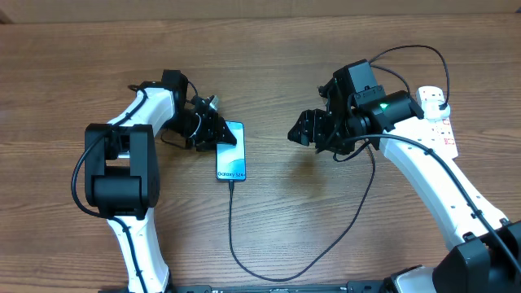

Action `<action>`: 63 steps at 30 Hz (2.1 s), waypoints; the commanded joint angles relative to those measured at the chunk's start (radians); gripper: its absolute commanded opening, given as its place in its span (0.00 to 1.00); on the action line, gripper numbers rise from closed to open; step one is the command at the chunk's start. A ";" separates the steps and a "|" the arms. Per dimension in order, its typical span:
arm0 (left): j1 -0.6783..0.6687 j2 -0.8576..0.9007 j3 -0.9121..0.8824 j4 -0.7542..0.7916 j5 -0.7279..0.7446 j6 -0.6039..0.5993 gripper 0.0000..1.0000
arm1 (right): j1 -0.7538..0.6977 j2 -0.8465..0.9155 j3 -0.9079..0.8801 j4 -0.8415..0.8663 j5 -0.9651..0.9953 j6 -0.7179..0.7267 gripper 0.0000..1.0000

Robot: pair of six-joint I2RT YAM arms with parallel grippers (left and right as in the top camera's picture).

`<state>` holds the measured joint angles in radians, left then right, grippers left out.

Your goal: Plug charger to phone and switch on socket

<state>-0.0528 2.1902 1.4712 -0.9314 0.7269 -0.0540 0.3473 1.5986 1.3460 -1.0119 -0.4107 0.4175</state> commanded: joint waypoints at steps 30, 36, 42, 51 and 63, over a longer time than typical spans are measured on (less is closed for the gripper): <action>-0.006 -0.198 0.517 -0.354 -0.513 -0.103 0.52 | -0.183 -0.081 0.011 -0.036 0.018 -0.035 0.54; -0.006 -0.311 0.653 -0.404 -0.513 -0.103 1.00 | -0.396 -0.130 0.023 -0.041 0.004 -0.056 0.12; -0.006 -0.381 0.657 -0.404 -0.514 -0.103 1.00 | -0.661 -0.127 0.017 0.050 -0.108 -0.051 0.04; -0.006 -0.377 0.656 -0.404 -0.518 -0.103 1.00 | -0.973 -0.053 -0.021 0.173 -0.242 -0.018 0.04; -0.006 -0.377 0.656 -0.404 -0.518 -0.103 1.00 | -1.144 0.092 -0.161 0.442 -0.309 0.065 0.04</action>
<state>-0.0639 1.8061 2.1231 -1.3334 0.2192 -0.1730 -0.7841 1.6547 1.1919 -0.5938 -0.6907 0.4633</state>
